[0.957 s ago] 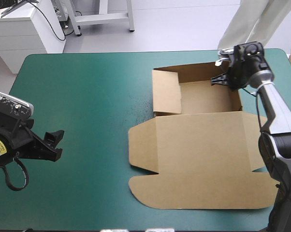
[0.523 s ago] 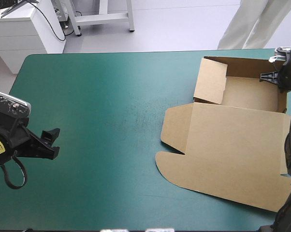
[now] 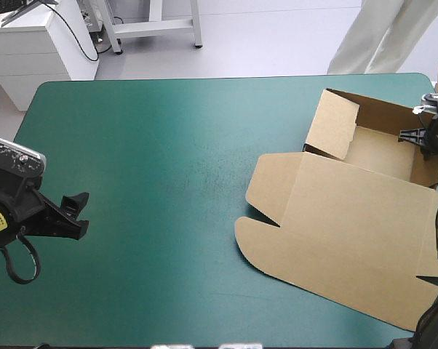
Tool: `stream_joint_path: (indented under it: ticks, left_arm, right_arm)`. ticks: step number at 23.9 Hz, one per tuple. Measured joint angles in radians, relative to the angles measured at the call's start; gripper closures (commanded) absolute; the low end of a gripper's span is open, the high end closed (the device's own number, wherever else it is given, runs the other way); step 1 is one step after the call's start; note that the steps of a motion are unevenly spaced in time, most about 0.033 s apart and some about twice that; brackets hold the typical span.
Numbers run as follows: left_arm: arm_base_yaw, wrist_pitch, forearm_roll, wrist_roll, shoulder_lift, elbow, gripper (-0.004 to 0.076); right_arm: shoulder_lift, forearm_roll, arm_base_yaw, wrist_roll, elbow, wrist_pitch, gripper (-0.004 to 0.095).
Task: Fold the box
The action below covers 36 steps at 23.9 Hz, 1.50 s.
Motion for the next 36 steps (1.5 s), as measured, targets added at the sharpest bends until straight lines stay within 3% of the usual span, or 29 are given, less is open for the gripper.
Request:
stream_joint_path:
  ticks: [1,2,7,16,23,29,33,36]
  left_arm:
    - [0.0,0.0,0.003,0.0,0.0,0.0,0.0181]
    - [0.0,0.0,0.007,0.0,0.0,0.0,0.0181]
    - [0.0,0.0,0.047,0.0,0.0,0.0,0.0181]
    - [0.0,0.0,0.06,-0.023,-0.024,0.0,0.0184]
    - [0.0,0.0,0.067,-0.072,-0.113,0.0,0.0244]
    - [0.0,0.0,0.074,-0.079,-0.187,0.039,0.0245]
    - [0.0,-0.005,0.078,-0.101,-0.28,0.19,0.0246]
    - [0.0,-0.093,0.063,-0.125,-0.374,0.337,0.0248]
  right_arm:
    - [0.0,0.017,-0.004,-0.006,0.0,-0.003,0.0172]
    - [0.0,0.029,-0.01,-0.009,0.0,-0.003,0.0143]
    - [-0.05,0.048,-0.017,-0.009,-0.002,0.001,0.0185]
    - [-0.284,0.192,-0.014,-0.035,-0.04,0.07,0.0188]
    - [-0.527,0.21,0.109,-0.08,0.1,0.089,0.0314]
    - [-0.816,0.214,0.25,-0.129,0.303,-0.006,0.0378]
    - [-1.126,0.222,0.385,-0.137,0.532,-0.096,0.0473]
    - [-1.358,0.222,0.425,-0.159,0.725,-0.116,0.0548]
